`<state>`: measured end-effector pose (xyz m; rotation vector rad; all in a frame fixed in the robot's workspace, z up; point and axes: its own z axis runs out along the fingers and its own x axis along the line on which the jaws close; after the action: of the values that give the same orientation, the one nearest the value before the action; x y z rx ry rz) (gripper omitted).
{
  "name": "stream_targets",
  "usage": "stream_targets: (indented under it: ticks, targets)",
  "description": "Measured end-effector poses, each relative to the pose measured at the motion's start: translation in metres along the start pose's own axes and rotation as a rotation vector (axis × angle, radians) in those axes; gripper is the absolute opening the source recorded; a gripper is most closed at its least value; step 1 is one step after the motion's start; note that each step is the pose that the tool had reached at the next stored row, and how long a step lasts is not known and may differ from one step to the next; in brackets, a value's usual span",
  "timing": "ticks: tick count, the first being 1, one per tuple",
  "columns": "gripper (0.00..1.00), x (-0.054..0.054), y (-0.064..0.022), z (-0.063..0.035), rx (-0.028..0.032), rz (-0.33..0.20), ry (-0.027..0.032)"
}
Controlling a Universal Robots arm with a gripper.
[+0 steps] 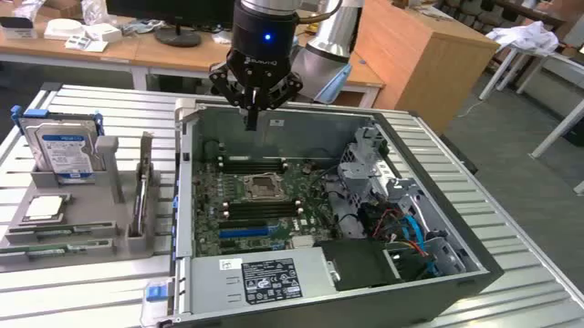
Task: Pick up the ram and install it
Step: 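Reach for the ram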
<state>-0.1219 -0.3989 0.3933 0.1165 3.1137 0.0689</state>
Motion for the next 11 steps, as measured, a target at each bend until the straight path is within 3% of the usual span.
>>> stream_targets:
  ticks: [11]
  targets:
    - [0.11, 0.0001, 0.0, 0.0, 0.0, 0.0, 0.0]
